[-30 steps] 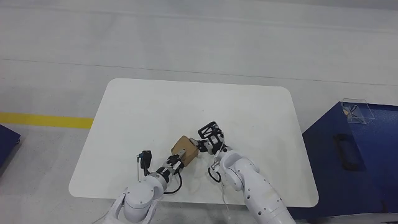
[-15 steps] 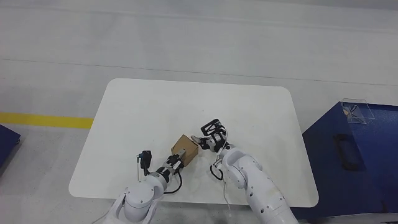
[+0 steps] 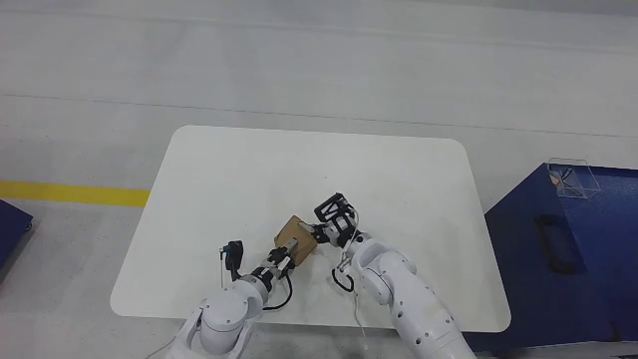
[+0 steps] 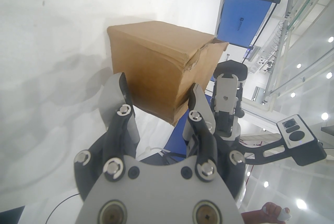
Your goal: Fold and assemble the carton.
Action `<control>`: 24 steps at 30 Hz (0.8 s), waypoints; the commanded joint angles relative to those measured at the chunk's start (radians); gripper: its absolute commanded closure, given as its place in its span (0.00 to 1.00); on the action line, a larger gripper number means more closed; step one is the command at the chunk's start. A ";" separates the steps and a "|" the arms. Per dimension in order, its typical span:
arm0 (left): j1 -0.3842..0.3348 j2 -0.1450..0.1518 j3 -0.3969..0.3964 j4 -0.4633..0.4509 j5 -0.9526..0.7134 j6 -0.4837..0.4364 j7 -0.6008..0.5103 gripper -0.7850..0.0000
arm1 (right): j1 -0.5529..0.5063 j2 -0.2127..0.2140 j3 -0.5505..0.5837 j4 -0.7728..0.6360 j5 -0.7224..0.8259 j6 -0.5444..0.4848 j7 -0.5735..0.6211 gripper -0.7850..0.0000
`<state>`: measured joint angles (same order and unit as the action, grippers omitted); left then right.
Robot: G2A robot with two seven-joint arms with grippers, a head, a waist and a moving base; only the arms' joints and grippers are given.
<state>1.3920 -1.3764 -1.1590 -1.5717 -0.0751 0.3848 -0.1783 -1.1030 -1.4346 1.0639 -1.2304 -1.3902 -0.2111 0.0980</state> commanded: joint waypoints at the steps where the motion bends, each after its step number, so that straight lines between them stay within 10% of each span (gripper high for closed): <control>1: 0.000 0.000 0.001 0.000 -0.001 0.000 -0.001 0.51 | 0.012 -0.003 -0.007 0.016 0.004 0.005 0.010 0.00; 19: 0.038 0.006 -0.023 -0.053 0.014 -0.056 0.011 0.50 | 0.068 -0.019 -0.034 0.088 0.037 0.030 0.095 0.00; 24: 0.092 0.016 -0.045 -0.120 0.084 -0.153 0.049 0.34 | 0.051 -0.013 -0.014 0.051 0.041 0.020 0.070 0.00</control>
<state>1.4719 -1.3628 -1.2001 -1.6789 -0.0123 0.2598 -0.1384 -1.0454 -1.4491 1.0447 -1.1684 -1.3495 -0.1906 0.1772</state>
